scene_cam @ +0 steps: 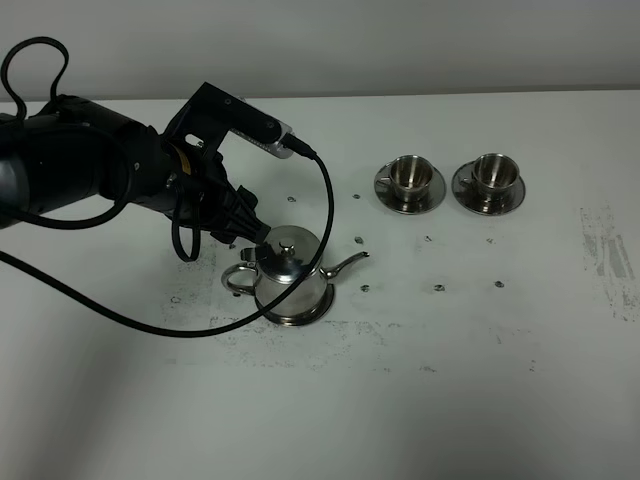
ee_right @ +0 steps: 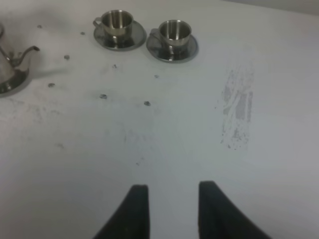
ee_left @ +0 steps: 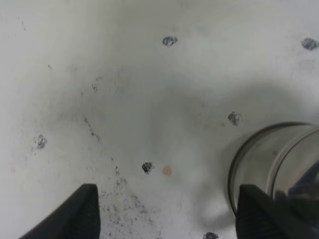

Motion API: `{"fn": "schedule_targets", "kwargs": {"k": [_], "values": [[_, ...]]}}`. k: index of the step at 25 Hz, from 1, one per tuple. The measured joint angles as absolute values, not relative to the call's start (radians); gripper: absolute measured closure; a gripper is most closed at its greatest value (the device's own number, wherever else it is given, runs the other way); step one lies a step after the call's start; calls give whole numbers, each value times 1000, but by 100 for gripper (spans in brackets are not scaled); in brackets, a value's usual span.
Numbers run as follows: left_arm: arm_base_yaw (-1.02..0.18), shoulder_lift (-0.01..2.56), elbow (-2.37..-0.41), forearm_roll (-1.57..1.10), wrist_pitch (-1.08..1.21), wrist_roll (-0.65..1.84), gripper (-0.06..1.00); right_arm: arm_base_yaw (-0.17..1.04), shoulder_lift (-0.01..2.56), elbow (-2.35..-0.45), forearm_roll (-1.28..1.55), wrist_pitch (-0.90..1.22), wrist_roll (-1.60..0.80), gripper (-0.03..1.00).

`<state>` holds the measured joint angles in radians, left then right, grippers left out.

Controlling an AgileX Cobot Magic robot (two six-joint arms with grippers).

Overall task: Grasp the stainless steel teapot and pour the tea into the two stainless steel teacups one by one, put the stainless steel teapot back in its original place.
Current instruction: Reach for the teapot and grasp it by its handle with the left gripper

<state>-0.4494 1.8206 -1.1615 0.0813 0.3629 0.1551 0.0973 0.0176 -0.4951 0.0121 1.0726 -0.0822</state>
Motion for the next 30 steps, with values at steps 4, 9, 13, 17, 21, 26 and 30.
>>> {"fn": "schedule_targets", "kwargs": {"k": [4, 9, 13, 17, 21, 26, 30], "values": [[-449, 1834, -1161, 84, 366, 166, 38, 97, 18, -495, 12, 1073, -82, 74], [-449, 1856, -1161, 84, 369, 178, 38, 97, 18, -495, 12, 1073, -82, 74], [-451, 1865, -1161, 84, 374, 179, 38, 97, 17, -495, 12, 1073, -82, 74], [-462, 1865, -1161, 84, 373, 180, 38, 97, 17, -495, 12, 1073, -82, 74], [-472, 1865, -1161, 84, 378, 182, 38, 97, 17, -495, 12, 1073, -82, 74], [-475, 1865, -1161, 84, 425, 182, 38, 97, 17, -495, 12, 1073, -82, 74], [-476, 1865, -1161, 84, 465, 182, 38, 97, 17, -495, 12, 1073, -82, 74]]}}
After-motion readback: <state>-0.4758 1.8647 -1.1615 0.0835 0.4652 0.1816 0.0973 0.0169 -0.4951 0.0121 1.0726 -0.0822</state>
